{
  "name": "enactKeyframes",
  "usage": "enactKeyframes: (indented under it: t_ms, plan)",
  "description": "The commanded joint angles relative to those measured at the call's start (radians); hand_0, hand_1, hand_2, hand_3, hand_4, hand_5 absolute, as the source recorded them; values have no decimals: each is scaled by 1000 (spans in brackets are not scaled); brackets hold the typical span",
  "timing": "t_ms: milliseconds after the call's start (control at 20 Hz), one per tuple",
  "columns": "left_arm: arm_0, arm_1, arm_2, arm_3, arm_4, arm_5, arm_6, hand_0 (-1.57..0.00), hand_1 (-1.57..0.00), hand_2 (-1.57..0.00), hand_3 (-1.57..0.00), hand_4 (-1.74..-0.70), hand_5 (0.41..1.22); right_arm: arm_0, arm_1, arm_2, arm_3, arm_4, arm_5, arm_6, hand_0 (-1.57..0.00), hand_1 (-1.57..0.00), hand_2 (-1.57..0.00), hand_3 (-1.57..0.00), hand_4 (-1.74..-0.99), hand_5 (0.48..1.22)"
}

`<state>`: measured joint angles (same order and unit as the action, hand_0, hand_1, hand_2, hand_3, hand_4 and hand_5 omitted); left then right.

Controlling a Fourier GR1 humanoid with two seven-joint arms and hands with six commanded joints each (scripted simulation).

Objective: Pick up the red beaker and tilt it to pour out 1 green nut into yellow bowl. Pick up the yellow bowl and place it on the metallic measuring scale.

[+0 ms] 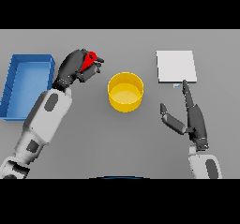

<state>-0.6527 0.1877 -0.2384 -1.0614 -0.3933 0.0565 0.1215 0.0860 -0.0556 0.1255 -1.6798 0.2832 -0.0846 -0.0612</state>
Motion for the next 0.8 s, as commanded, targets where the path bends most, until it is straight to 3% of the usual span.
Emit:
enactKeyframes:
  t_ms: [0,150,300,450,550,600,750]
  plan:
    - [-15,14,-29,0,-37,0,17,-1568,-1568,-1568,-1567,-1737,1128,5,0,4,-7,-4,6,-8,1,1,1,1,-1254,683]
    - [-74,48,-141,31,-165,-20,73,-1569,-1569,-1569,-1569,-1739,1132,-12,11,3,-11,-14,10,23,1,1,1,1,-1255,689]
    - [-121,84,-248,39,-277,-51,96,-1570,-1570,-1570,-1570,-1740,1161,5,5,6,-22,-10,11,3,1,1,1,1,-1267,698]
    - [-176,102,-318,67,-348,-80,93,-1571,-1571,-1571,-1570,-1740,1190,9,4,10,-33,-7,13,8,1,1,1,1,-1274,704]
    - [-221,124,-359,91,-383,-119,69,-1571,-1571,-1571,-1571,-1649,1201,19,12,14,-39,-8,10,-1,1,1,1,1,-1284,705]
    - [-233,124,-388,91,-404,-133,66,-1571,-1571,-1571,-1571,-1666,1205,9,20,12,-20,-10,7,10,1,1,1,1,-1283,702]
    - [-299,138,-469,115,-452,-222,37,-1571,-1571,-1571,-1327,-1695,1213,5,32,4,-6,-29,6,0,1,1,1,1,-1288,685]
